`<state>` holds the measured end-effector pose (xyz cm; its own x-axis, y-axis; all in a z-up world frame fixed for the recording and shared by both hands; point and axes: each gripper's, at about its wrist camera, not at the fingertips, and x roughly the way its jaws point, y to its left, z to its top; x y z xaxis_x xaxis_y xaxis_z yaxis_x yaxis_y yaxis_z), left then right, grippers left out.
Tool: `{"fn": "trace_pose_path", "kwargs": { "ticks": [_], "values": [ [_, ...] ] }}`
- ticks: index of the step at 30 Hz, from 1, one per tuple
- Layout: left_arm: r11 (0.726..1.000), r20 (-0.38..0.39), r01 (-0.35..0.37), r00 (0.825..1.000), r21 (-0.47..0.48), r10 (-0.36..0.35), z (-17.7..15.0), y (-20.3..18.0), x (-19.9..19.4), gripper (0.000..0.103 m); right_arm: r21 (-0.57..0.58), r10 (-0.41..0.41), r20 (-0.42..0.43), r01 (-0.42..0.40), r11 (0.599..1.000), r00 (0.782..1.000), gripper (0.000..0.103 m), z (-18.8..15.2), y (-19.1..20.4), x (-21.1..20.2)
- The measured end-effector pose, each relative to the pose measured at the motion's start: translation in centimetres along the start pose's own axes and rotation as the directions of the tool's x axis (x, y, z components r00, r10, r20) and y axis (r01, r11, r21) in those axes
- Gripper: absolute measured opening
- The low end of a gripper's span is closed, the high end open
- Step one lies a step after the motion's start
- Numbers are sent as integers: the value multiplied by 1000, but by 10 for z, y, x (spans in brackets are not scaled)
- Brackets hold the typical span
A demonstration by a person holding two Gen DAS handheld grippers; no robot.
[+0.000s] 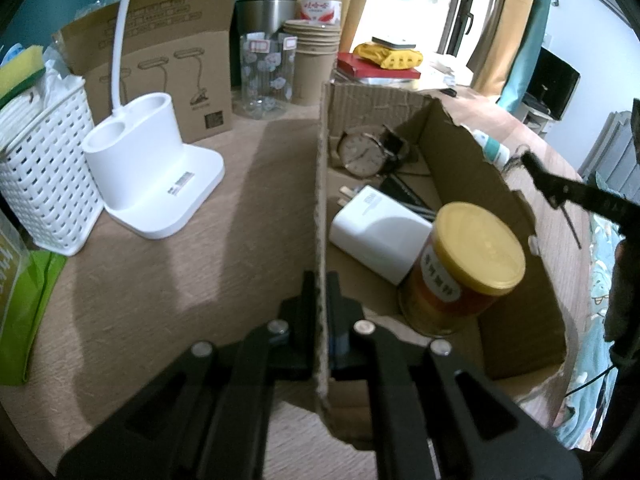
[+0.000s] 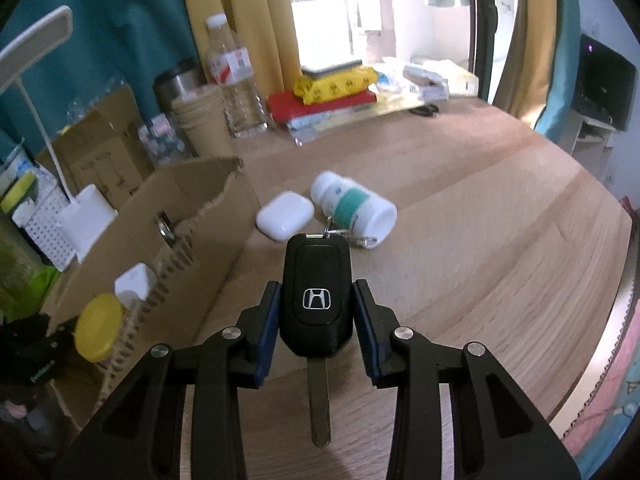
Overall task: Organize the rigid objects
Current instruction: 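Lift the key fob with its keys and carry it into the box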
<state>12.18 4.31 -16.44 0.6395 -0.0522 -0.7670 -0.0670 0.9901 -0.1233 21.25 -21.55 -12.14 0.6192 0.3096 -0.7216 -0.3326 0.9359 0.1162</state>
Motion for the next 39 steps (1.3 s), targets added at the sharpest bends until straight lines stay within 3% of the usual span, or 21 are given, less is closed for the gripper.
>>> {"fn": "trace_pose_path", "kwargs": {
  "ticks": [12, 26, 39],
  "values": [
    [1000, 0, 0, 1000, 0, 0, 0, 0, 0, 4, -40, 30, 53, -27, 999, 998, 37, 18, 18, -20],
    [1000, 4, 7, 1000, -3, -7, 3, -3, -1, 4, -147, 113, 116, -95, 985, 987, 37, 46, 68, -41],
    [1000, 5, 10, 1000, -5, -10, 3, -3, 0, 4, -187, 176, 73, -160, 969, 982, 37, 47, 105, -21]
  ]
}}
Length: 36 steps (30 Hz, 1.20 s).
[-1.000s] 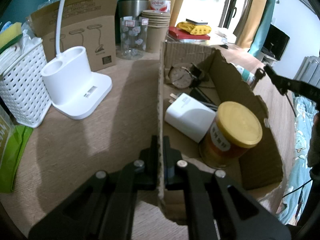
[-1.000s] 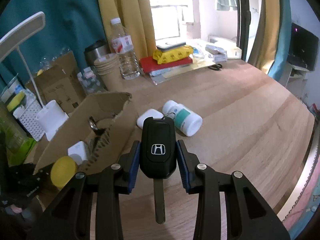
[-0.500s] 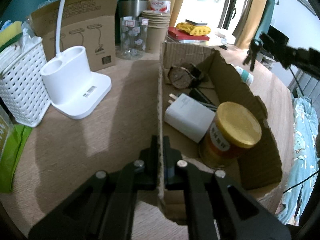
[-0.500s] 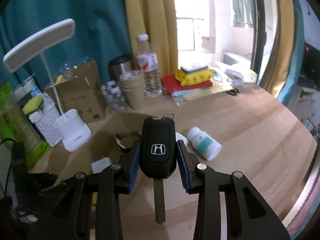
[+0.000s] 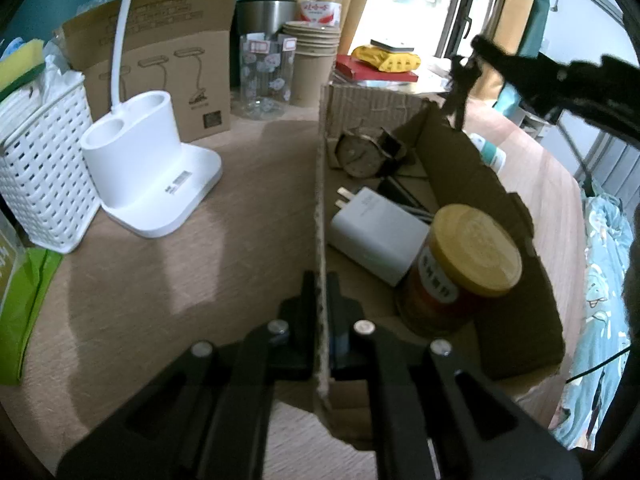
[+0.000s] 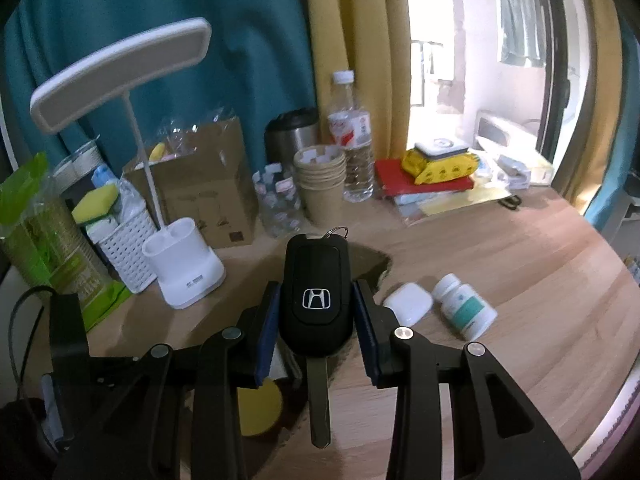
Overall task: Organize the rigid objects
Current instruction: 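Lift the key fob with its keys and carry it into the box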
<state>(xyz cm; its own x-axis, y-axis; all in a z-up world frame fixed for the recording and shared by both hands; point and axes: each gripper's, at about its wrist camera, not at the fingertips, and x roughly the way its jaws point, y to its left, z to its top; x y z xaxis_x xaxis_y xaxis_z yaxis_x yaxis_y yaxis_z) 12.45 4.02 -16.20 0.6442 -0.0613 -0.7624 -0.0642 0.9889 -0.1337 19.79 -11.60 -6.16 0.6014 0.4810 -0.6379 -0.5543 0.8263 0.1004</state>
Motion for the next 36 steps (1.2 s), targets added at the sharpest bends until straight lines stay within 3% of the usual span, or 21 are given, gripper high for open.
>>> {"fn": "trace_pose_path", "kwargs": {
  "ticks": [13, 26, 36],
  "values": [
    [1000, 3, 3, 1000, -1, -3, 0, -2, 1, 4, 86, 55, -105, -46, 995, 993, 37, -19, -6, 47],
    [1000, 6, 3, 1000, 2, -3, 0, -2, 2, 4, 15, -49, -152, 52, 999, 987, 37, -26, 0, 65],
    [1000, 6, 6, 1000, -2, -6, 1, -1, 2, 4, 10, -45, -140, 47, 999, 989, 40, -23, 2, 60]
  ]
}}
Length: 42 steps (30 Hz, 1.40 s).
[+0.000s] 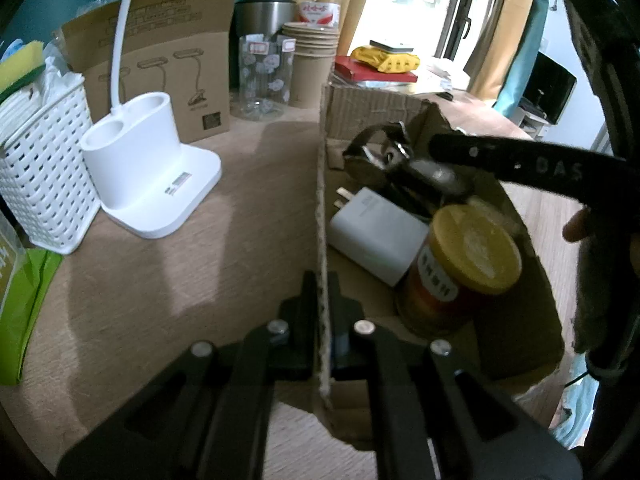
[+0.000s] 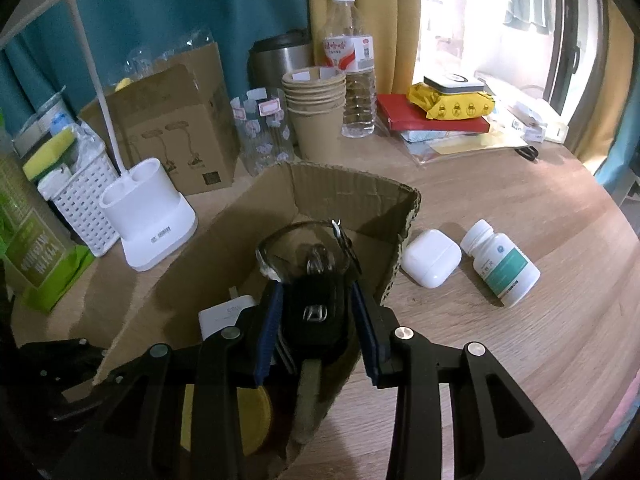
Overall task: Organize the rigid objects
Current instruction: 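Lift the key fob with its keys and carry it into the box, then open the right gripper to release the key fob in the box, then move the open right gripper to the white pill bottle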
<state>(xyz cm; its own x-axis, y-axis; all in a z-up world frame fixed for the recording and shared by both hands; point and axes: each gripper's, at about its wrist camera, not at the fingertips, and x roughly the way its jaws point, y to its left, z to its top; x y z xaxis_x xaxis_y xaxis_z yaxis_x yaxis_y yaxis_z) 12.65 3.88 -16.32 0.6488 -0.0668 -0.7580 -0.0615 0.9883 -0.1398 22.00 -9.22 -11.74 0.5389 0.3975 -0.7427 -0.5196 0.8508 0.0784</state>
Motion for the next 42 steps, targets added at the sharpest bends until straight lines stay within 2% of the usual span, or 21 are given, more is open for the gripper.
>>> {"fn": "trace_pose_path", "kwargs": {
  "ticks": [2, 7, 15, 26, 42],
  "values": [
    [1000, 0, -1, 1000, 1, 1, 0, -1, 1, 4, 5, 8, 13, -8, 1000, 1000, 46, 1, -1, -5],
    [1000, 0, 3, 1000, -2, -3, 1, 3, 1, 4, 36, -3, 68, 0, 999, 998, 49, 6, -12, -24],
    [1000, 0, 2, 1000, -2, -2, 1, 3, 1, 4, 70, -57, 98, 50, 996, 994, 54, 6, -39, -42],
    [1000, 1, 0, 1000, -1, 0, 0, 3, 0, 4, 105, -121, 110, 110, 988, 987, 55, 2, -69, -51],
    [1000, -5, -10, 1000, 2, 10, -1, 7, 1, 4, 117, -161, 68, 153, 981, 985, 55, -8, -104, -30]
  ]
}}
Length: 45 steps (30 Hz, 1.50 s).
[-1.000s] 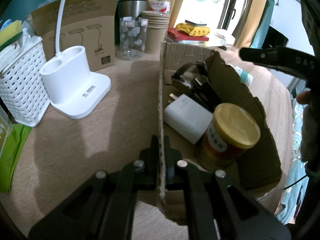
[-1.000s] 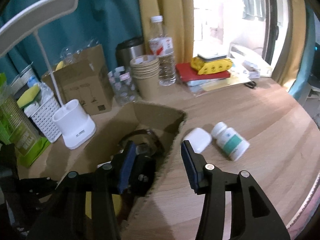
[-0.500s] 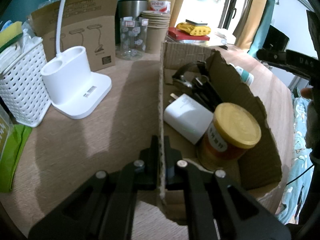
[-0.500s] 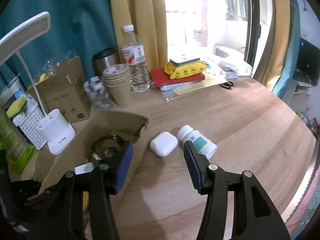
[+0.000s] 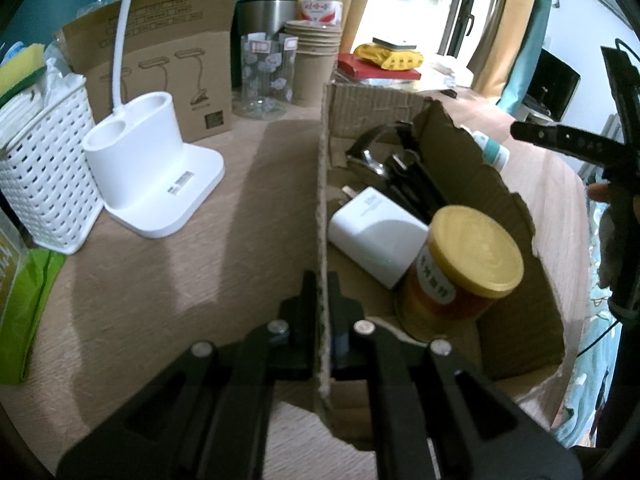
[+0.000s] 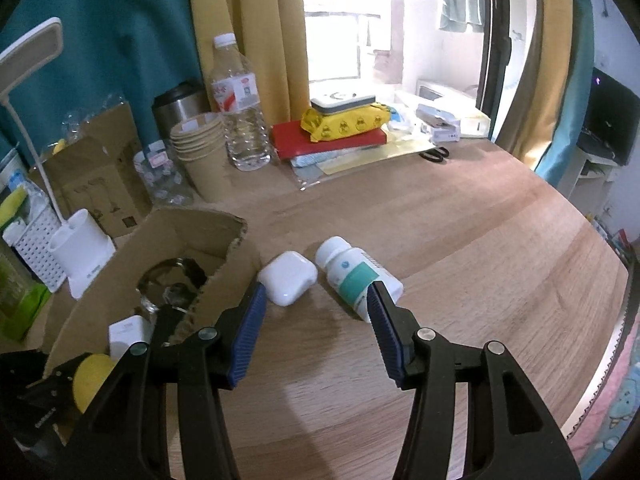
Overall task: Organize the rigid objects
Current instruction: 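Move the open right gripper to the white pill bottle, then grasp the white pill bottle with teal label with the right gripper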
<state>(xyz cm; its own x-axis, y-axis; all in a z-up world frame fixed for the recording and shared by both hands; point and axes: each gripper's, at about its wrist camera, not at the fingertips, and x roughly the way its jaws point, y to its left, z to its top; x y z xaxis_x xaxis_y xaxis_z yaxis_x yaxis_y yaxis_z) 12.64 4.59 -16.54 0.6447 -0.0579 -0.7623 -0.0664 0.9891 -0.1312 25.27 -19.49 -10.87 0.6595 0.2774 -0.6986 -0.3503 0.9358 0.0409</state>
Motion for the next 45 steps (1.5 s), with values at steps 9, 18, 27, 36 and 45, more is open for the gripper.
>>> {"fn": "trace_pose_path", "kwargs": {
  "ticks": [9, 18, 27, 36, 45],
  "values": [
    [1000, -5, -8, 1000, 3, 8, 0, -1, 1, 4, -53, 14, -21, -15, 998, 1000, 75, 0, -11, 20],
    [1000, -12, -13, 1000, 6, 13, 1, -2, 4, 4, -80, 23, -29, -25, 996, 999, 75, 4, -22, 38],
    [1000, -25, -24, 999, 16, 25, 2, -4, 6, 4, -89, 40, -50, -44, 995, 998, 75, 4, -30, 57],
    [999, -29, -26, 999, 18, 27, 3, -5, 7, 4, -74, 61, -76, -67, 995, 995, 75, 6, -37, 75],
    [1000, -27, -25, 999, 16, 25, 3, -5, 7, 4, -99, 44, -93, -53, 994, 995, 66, 3, -34, 81]
  ]
}}
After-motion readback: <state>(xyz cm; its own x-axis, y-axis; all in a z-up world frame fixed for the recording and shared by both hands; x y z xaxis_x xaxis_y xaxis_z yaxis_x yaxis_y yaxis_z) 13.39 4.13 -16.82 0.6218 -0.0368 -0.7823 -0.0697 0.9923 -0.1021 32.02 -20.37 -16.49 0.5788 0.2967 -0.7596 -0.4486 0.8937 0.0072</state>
